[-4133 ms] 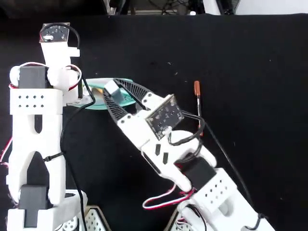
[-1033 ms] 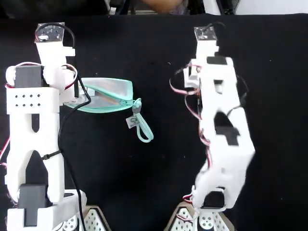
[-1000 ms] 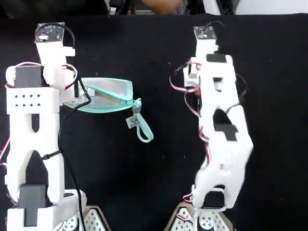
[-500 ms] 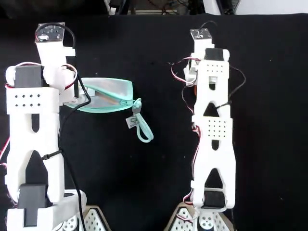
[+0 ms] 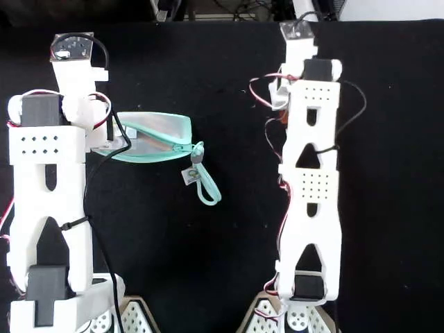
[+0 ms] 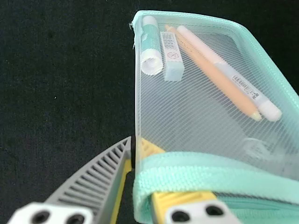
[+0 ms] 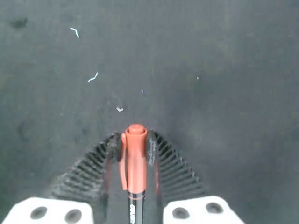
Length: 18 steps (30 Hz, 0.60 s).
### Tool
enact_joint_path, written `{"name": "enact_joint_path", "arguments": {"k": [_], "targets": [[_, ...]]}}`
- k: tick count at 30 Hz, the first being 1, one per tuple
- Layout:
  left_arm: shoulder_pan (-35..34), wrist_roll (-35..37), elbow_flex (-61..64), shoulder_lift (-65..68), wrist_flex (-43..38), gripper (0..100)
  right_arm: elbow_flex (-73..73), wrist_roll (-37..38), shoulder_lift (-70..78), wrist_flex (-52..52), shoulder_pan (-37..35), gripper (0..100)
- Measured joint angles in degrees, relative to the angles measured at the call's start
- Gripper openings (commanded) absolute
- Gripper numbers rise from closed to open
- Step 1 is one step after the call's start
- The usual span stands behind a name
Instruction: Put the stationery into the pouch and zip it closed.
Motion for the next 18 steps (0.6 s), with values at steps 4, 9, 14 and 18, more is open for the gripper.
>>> {"name": "enact_joint_path", "arguments": {"k": [4, 9, 14, 18], "targets": [[0.0, 0.0, 0.0, 0.0, -0.4, 3, 12.7, 0.0, -11.2, 0.0, 0.0, 1.2], [0.0, 0.0, 0.0, 0.0, -0.1, 3, 29.5, 0.0, -30.5, 0.0, -0.3, 1.2], [0.0, 0.0, 0.0, 0.0, -0.1, 3, 49.4, 0.0, -52.3, -0.2, -4.7, 1.2], [0.0, 0.0, 0.9, -0.1, -0.1, 3, 70.8, 0.0, -69.4, -6.2, -8.0, 1.2]]}}
